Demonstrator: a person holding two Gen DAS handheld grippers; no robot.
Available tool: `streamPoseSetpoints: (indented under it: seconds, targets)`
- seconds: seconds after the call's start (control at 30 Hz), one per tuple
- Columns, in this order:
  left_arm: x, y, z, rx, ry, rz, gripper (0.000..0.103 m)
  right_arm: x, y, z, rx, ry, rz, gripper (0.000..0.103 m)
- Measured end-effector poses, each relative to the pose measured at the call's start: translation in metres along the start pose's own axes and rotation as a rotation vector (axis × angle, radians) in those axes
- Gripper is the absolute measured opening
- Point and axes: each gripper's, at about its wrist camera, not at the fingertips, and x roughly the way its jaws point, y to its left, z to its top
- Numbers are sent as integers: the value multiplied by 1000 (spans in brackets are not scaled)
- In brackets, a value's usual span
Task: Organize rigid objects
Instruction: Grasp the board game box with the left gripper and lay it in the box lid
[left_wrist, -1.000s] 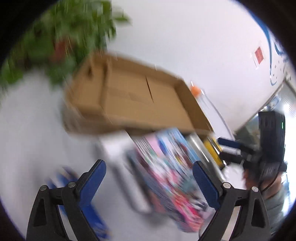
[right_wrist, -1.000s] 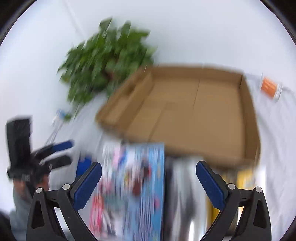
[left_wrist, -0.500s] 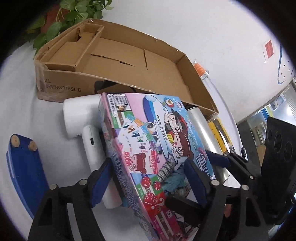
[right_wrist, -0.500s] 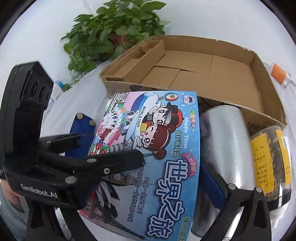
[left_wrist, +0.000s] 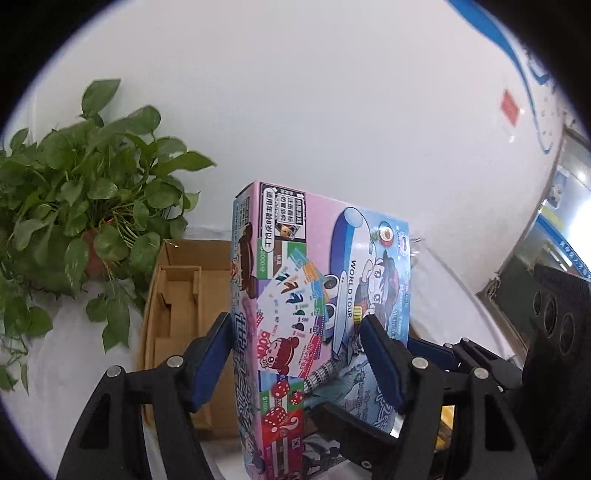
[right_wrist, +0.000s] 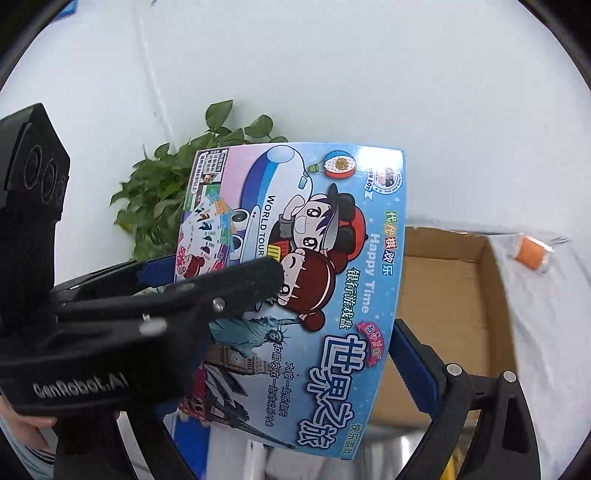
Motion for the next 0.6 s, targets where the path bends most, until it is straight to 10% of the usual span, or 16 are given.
streamPoseSetpoints:
  seconds: [0.3,0.6]
  targets:
    - [187,72,-38,-115,416,44,67,161,-59,-28,174,372,-24,95]
    - [126,72,-46,-82,274,18,61,153,-67,-38,157,445,61,101]
